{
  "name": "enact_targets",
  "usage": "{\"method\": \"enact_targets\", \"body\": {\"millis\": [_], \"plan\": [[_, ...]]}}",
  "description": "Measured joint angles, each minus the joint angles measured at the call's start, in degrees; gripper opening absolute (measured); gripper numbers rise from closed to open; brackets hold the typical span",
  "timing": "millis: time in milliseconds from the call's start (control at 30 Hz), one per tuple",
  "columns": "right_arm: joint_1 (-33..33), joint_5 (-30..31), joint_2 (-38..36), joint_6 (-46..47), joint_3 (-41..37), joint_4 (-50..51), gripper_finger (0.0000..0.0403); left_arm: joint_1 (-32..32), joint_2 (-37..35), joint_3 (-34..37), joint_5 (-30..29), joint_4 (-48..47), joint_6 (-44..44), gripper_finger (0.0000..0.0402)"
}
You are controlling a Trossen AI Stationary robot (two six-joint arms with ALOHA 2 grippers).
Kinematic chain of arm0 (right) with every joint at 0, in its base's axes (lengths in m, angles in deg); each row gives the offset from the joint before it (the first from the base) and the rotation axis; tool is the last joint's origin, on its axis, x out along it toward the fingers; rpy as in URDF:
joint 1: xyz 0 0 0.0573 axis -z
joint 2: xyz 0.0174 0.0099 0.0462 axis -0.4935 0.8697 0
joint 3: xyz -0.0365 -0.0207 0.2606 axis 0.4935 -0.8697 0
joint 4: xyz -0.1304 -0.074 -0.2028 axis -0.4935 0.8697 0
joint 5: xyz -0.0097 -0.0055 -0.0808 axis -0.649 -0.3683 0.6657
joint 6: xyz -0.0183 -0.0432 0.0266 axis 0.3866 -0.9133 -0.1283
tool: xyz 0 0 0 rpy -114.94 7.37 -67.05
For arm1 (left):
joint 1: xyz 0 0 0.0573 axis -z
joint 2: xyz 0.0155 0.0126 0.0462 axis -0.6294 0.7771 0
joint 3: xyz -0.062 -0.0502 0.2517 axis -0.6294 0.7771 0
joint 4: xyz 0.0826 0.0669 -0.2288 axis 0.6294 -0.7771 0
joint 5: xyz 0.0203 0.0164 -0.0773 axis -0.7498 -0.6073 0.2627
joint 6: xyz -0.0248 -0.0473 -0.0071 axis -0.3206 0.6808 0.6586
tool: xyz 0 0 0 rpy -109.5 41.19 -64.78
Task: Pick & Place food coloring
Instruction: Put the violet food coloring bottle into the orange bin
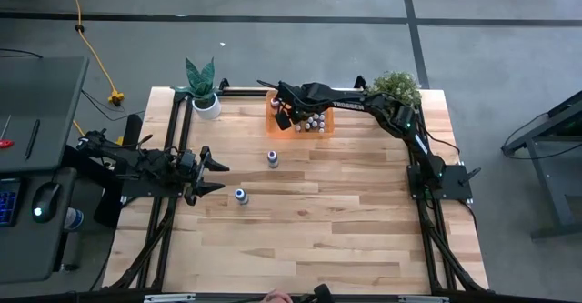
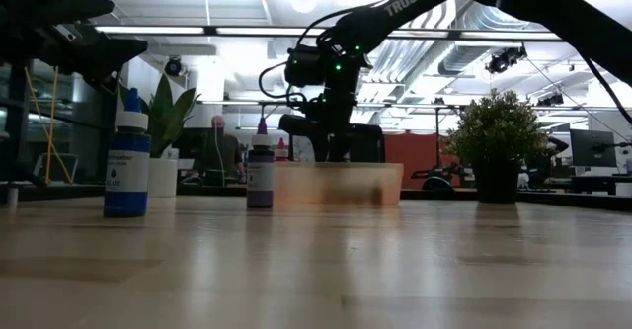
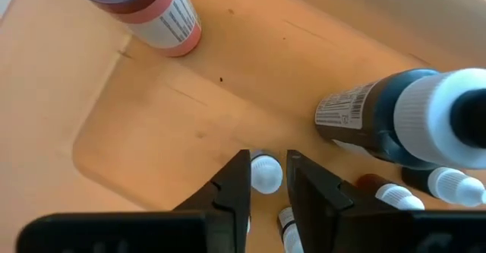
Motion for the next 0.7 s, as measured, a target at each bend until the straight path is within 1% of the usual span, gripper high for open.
{"method": "enact_targets", "body": {"millis": [267,400,533,700], "plan": [[-0.1,0.4,0.0,-0.4,0.0,-0.1,0.0095,0.0,0.0,0.0,0.0,0.0,0.0,0.0271],[-0.5,-0.3,0.0,-1.7,0.1,-1.0,0.0098,0.0,0.0,0.0,0.0,0.0,0.0,0.0271],[-1.0,1.0,-0.1,-3.8,1.5,-0.2,0.0099,0.0,0.0,0.0,0.0,0.0,0.0,0.0271],[-1.2,0.5,-0.2,-6.1,2.6,1.1,0.0099,0.0,0.0,0.0,0.0,0.0,0.0,0.0271]]}}
